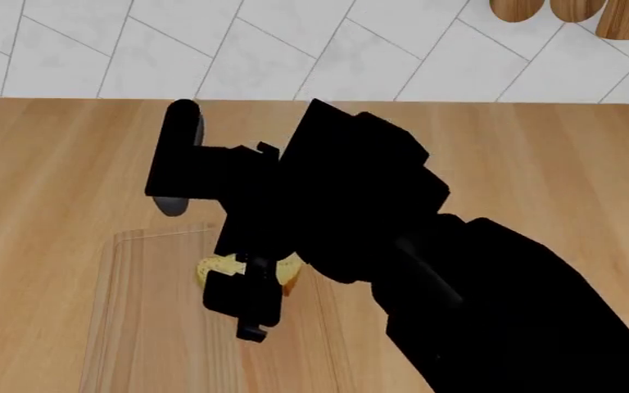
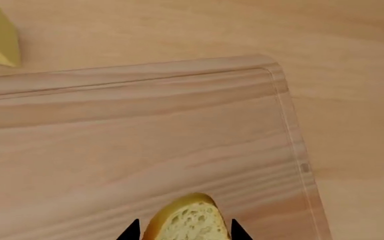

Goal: Place the bread and cheese on the cutting board.

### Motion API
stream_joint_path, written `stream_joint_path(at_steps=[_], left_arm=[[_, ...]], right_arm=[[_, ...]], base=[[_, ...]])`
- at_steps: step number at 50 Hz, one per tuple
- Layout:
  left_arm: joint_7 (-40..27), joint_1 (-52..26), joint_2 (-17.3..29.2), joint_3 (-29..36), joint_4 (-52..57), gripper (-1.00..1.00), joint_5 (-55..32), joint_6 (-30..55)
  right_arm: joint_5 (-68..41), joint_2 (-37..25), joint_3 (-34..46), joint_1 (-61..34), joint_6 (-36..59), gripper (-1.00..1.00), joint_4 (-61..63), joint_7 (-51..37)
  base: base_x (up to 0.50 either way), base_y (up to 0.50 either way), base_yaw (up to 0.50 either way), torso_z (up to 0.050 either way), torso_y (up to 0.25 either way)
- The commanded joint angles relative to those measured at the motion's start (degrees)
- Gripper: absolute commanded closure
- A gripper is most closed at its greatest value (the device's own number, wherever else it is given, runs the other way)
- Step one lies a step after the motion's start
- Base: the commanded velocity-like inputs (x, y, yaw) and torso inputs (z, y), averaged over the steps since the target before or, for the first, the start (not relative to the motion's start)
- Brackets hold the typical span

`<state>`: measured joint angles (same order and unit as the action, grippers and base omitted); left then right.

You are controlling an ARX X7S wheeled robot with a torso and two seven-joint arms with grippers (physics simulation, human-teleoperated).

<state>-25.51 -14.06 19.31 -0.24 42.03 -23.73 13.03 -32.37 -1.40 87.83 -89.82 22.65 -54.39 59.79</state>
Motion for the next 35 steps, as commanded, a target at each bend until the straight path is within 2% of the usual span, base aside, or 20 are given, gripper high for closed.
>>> stream_joint_path(at_steps=[1, 35], left_arm=[[1.13, 0.84, -1.17, -1.12, -1.69, -1.0, 0.99, 0.8], [0.82, 0.91, -0.87, -0.02, -2.54, -1.0, 0.94, 0.02]], right_arm=[[0.33, 1.4, -0.26, 2.9, -4.13, 1.0, -3.78, 1.5], [1.45, 1.4, -0.25, 6.06, -2.84, 1.0, -2.64, 2.32]], base=[[0.0, 0.0, 0.0, 0.0, 0.0], [0.0, 0.0, 0.0, 0.0, 0.0]])
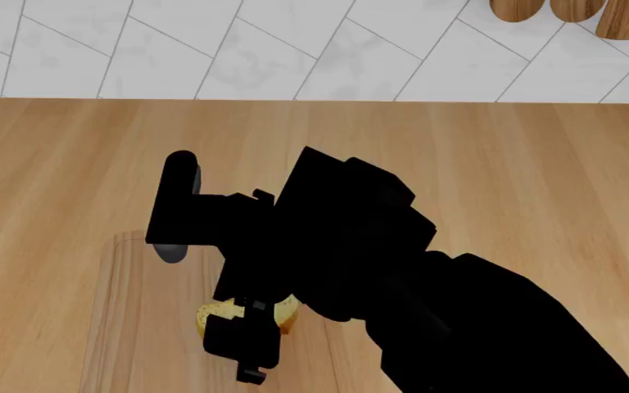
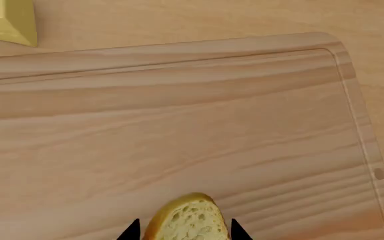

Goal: Place the bread and cheese on the cutting board.

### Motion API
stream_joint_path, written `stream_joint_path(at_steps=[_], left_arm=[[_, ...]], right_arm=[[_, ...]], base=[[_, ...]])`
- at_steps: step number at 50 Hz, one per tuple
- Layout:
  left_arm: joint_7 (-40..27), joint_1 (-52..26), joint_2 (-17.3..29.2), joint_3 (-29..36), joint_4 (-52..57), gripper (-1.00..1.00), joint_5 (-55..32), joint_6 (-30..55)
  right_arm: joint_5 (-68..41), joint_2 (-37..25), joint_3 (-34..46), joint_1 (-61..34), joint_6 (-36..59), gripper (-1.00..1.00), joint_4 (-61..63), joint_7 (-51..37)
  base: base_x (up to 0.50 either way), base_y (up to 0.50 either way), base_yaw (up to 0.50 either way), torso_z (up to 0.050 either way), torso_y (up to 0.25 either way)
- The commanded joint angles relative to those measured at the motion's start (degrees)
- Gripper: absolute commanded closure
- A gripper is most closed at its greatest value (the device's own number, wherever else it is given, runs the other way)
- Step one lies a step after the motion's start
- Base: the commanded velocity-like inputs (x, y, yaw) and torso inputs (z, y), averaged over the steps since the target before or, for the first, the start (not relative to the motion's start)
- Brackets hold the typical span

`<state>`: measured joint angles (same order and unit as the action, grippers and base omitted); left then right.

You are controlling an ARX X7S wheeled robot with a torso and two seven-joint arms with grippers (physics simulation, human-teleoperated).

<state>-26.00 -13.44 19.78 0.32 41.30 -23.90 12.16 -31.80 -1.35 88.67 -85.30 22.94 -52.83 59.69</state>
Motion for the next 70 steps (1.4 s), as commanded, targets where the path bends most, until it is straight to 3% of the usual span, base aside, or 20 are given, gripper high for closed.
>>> stream_joint_path(at_steps=[1, 4, 5, 19, 38, 44, 50, 55, 56, 58, 64, 70], left_arm=[[1.31, 0.27, -1.31, -0.5, -1.83, -1.0, 1.17, 0.9], [1.12, 0.11, -1.22, -0.55, -1.58, -1.0, 0.99, 1.12], [1.15, 0.09, -1.27, -0.41, -1.73, -1.0, 1.06, 1.04], [1.04, -0.24, -1.12, 0.01, -1.99, -1.0, 0.71, 1.03], [0.23, -0.67, -0.63, 0.56, -0.53, -1.0, 0.24, 2.02], [-0.7, -2.81, 0.27, 0.16, -1.38, -1.0, -1.35, 5.83], [-2.24, -4.47, 1.35, 0.82, -0.56, -1.0, -1.52, 10.02], [-6.14, -6.2, 1.7, -0.31, 0.48, -1.0, -3.24, 16.56], [-8.97, -10.74, 5.49, 0.87, 5.6, -1.0, -7.56, 25.15], [-9.6, -11.98, 6.0, -0.29, 6.93, -1.0, -9.56, 32.31], [-10.82, -13.95, 7.14, -1.95, 9.32, -1.0, -13.05, 36.66], [-16.03, -19.27, 9.1, -7.36, 13.35, -1.0, -28.27, 50.37]], right_arm=[[1.04, 1.34, -1.01, 1.63, -3.28, 1.0, -4.21, 2.34], [1.0, 1.34, -1.1, 1.46, -3.31, 1.0, -4.55, 1.82], [0.76, 1.34, -1.13, 1.42, -3.11, -1.0, -4.62, 1.93], [0.75, 1.34, -1.15, 0.4, -2.85, -1.0, -4.86, 1.82], [-6.94, 1.34, -2.97, -7.44, -5.78, -1.0, -9.25, -2.33], [-11.45, 0.7, -6.47, -9.93, -6.95, -1.0, -10.78, -12.11], [-17.83, -13.98, -10.55, -10.05, 6.75, -1.0, 20.01, -34.84], [-20.83, -20.72, -14.02, -8.7, 10.13, -1.0, 32.71, -47.42], [-22.25, -29.29, -18.44, -5.2, 12.28, -1.0, 41.3, -56.01], [-23.18, -30.84, -19.58, -4.54, 12.43, -1.0, 49.76, -70.45], [-25.27, -33.82, -21.42, -3.82, 12.69, -1.0, 55.37, -73.91], [-25.91, -37.24, -22.88, -1.23, 12.49, -1.0, 60.78, -81.01]], base=[[0.0, 0.0, 0.0, 0.0, 0.0], [0.0, 0.0, 0.0, 0.0, 0.0], [0.0, 0.0, 0.0, 0.0, 0.0], [0.0, 0.0, 0.0, 0.0, 0.0], [0.0, 0.0, 0.0, 0.0, 0.0], [0.0, 0.0, 0.0, 0.0, 0.0], [0.0, 0.0, 0.0, 0.0, 0.0], [0.0, 0.0, 0.0, 0.0, 0.0], [0.0, 0.0, 0.0, 0.0, 0.0], [0.0, 0.0, 0.0, 0.0, 0.0], [0.0, 0.0, 0.0, 0.0, 0.0], [0.0, 0.0, 0.0, 0.0, 0.0]])
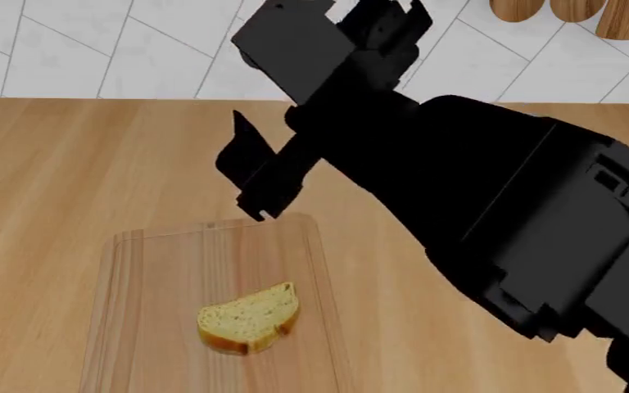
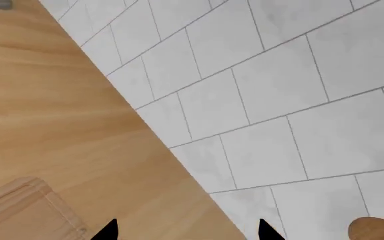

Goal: Place the bread and cheese on the cutting board.

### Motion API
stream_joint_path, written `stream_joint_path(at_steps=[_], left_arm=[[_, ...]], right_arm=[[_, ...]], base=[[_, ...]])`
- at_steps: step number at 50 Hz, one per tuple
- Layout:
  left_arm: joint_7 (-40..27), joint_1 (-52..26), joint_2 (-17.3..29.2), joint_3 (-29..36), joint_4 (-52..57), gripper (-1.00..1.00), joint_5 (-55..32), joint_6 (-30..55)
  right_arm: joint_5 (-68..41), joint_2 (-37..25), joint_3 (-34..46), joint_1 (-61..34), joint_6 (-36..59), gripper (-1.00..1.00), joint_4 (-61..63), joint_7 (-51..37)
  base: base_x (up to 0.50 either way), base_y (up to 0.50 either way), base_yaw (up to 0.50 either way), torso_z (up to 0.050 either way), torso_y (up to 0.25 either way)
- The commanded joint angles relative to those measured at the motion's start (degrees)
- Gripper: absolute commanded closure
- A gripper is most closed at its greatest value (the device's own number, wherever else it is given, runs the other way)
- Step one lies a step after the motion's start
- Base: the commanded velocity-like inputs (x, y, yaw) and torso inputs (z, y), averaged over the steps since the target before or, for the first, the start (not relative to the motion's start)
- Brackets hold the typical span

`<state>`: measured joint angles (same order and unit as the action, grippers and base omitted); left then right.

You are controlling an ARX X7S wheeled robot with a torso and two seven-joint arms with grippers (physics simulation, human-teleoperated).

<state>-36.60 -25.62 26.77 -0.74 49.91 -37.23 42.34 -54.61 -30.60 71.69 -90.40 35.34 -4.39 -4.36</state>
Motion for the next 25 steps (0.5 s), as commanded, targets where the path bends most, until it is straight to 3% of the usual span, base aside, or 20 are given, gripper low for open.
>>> stream_joint_path(at_steps=[1, 5, 11, 13, 21, 25], left_arm=[[-6.18, -7.61, 2.19, -7.05, 4.92, -1.0, -16.58, 21.36], [-10.81, -9.87, 3.02, -13.55, 4.5, -1.0, -29.31, 26.4], [-16.31, -12.78, 8.07, -17.52, 2.0, -1.0, -45.33, 29.83], [-19.59, -12.77, 10.7, -18.61, 0.78, -1.0, -54.72, 28.66], [-29.3, -9.75, 22.38, -22.55, 3.83, -1.0, -76.31, 21.17], [-31.76, -5.1, 26.89, -29.96, 6.56, -1.0, -84.24, 18.55]], right_arm=[[-3.19, -8.38, -6.12, 4.35, -0.34, -1.0, 12.86, -17.4], [-4.51, -11.28, -7.79, 7.27, -1.86, -1.0, 18.12, -22.67], [-5.72, -14.87, -8.63, 11.38, -3.42, -1.0, 25.12, -28.48], [-5.82, -15.7, -8.68, 12.1, -3.47, -1.0, 26.98, -29.99], [-6.49, -17.95, -8.95, 15.06, -4.44, -1.0, 32.09, -34.39], [-5.35, -18.64, -8.55, 17.53, -6.01, -1.0, 34.07, -36.18]], base=[[0.0, 0.0, 0.0, 0.0, 0.0], [0.0, 0.0, 0.0, 0.0, 0.0], [0.0, 0.0, 0.0, 0.0, 0.0], [0.0, 0.0, 0.0, 0.0, 0.0], [0.0, 0.0, 0.0, 0.0, 0.0], [0.0, 0.0, 0.0, 0.0, 0.0]])
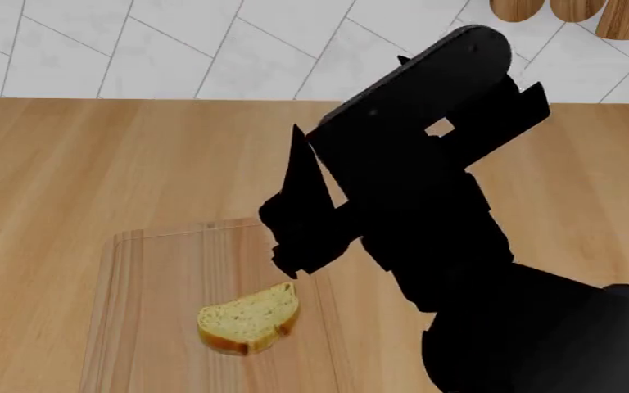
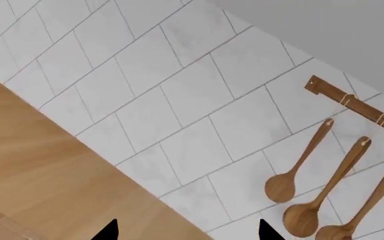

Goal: Place the bread and cheese on the cutting board.

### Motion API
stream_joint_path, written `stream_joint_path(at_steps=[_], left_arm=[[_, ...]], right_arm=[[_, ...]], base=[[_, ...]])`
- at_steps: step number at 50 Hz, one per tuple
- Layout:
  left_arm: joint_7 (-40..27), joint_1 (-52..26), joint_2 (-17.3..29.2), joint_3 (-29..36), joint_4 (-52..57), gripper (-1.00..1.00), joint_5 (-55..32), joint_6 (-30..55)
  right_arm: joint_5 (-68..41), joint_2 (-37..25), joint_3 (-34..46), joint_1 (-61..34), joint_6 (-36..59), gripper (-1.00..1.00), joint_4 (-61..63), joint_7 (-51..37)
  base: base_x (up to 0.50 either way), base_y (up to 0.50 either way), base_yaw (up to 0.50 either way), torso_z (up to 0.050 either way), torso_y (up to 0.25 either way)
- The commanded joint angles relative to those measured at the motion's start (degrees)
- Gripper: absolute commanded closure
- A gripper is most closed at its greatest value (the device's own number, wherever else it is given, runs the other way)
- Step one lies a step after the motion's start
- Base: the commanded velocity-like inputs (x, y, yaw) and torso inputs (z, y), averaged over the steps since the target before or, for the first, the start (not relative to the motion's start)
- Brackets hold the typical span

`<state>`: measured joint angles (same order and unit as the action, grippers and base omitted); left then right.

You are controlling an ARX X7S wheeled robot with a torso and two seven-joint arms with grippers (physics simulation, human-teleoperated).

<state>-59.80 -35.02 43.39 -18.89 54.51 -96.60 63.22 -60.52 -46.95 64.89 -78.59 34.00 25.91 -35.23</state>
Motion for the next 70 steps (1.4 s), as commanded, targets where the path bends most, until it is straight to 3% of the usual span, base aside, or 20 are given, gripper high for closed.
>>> stream_joint_path(at_steps=[1, 7, 12, 16, 20, 24, 30, 36, 51, 70], left_arm=[[-9.2, 5.62, 10.95, -13.96, 2.51, -1.0, -27.05, -3.09], [-11.56, 9.19, 12.16, -19.19, 4.59, -1.0, -34.53, -5.37], [-15.25, 9.43, 10.26, -18.82, 5.28, -1.0, -41.64, -9.21], [-26.31, 3.01, 5.59, -17.18, 5.42, -1.0, -50.67, -5.85], [-29.96, 4.92, 0.02, -17.02, 5.45, -1.0, -53.11, -1.19], [-28.85, 8.02, -4.59, -19.08, 4.57, -1.0, -51.01, 4.75], [-26.87, 4.72, -9.11, -15.08, 1.48, -1.0, -40.98, 8.77], [-24.71, 5.09, -11.64, -16.19, -0.3, -1.0, -36.97, 11.37], [-23.13, 3.27, -15.55, -8.73, -1.29, -1.0, -32.16, 10.7], [-15.7, 7.89, -23.2, -11.4, -3.34, -1.0, -26.2, 15.66]], right_arm=[[1.08, -2.45, -1.39, 6.48, -4.65, -1.0, 4.56, -6.4], [4.66, -4.7, -0.35, 11.88, -8.45, -1.0, 8.86, -9.79], [7.66, -6.0, 0.53, 14.75, -10.39, -1.0, 11.49, -11.64], [10.63, -6.8, 1.19, 18.16, -14.07, -1.0, 11.17, -11.72], [11.87, -7.32, 1.41, 18.66, -14.24, -1.0, 12.36, -12.52], [12.63, -7.39, 1.56, 18.57, -13.99, -1.0, 13.46, -12.92], [14.85, -8.29, 1.99, 20.05, -15.59, -1.0, 15.36, -13.53], [15.68, -9.77, 2.17, 21.02, -16.36, -1.0, 17.11, -14.02], [15.99, -10.92, 2.03, 21.89, -17.47, -1.0, 18.05, -14.05], [16.18, -9.82, 2.44, 21.89, -17.14, -1.0, 17.1, -12.83]], base=[[0.0, 0.0, 0.0, 0.0, 0.0], [0.0, 0.0, 0.0, 0.0, 0.0], [0.0, 0.0, 0.0, 0.0, 0.0], [0.0, 0.0, 0.0, 0.0, 0.0], [0.0, 0.0, 0.0, 0.0, 0.0], [0.0, 0.0, 0.0, 0.0, 0.0], [0.0, 0.0, 0.0, 0.0, 0.0], [0.0, 0.0, 0.0, 0.0, 0.0], [0.0, 0.0, 0.0, 0.0, 0.0], [0.0, 0.0, 0.0, 0.0, 0.0]])
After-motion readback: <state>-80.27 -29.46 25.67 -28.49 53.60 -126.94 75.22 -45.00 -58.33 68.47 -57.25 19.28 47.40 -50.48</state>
